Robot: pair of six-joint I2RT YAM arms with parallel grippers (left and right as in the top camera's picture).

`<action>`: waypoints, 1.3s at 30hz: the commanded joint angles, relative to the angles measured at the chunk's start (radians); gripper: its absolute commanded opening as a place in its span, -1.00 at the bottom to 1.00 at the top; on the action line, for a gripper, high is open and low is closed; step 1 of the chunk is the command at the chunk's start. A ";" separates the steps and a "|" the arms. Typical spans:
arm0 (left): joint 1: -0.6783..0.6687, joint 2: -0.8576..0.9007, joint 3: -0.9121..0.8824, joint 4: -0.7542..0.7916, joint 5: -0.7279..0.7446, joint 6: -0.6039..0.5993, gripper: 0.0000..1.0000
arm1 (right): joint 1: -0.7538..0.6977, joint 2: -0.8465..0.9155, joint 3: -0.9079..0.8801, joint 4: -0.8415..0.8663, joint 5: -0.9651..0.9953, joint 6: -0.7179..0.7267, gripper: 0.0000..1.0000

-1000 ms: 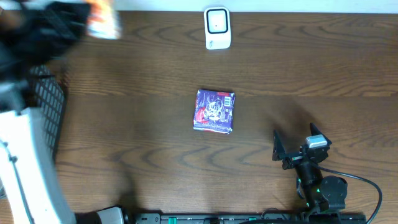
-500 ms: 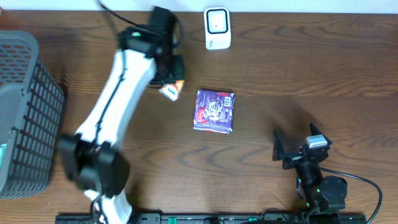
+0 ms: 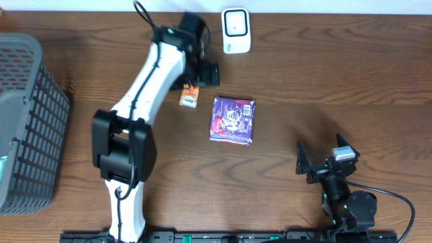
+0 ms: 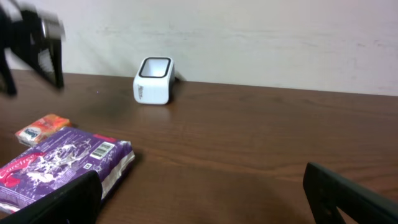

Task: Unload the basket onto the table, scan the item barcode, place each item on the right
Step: 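Place the orange box left of the purple package, release, then reach into the basket and grasp the mint-green wrapper with left gripper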

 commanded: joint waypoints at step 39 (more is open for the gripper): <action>1.145 -0.299 -0.377 0.168 -0.494 0.284 0.98 | -0.005 -0.005 -0.002 -0.004 -0.006 0.007 0.98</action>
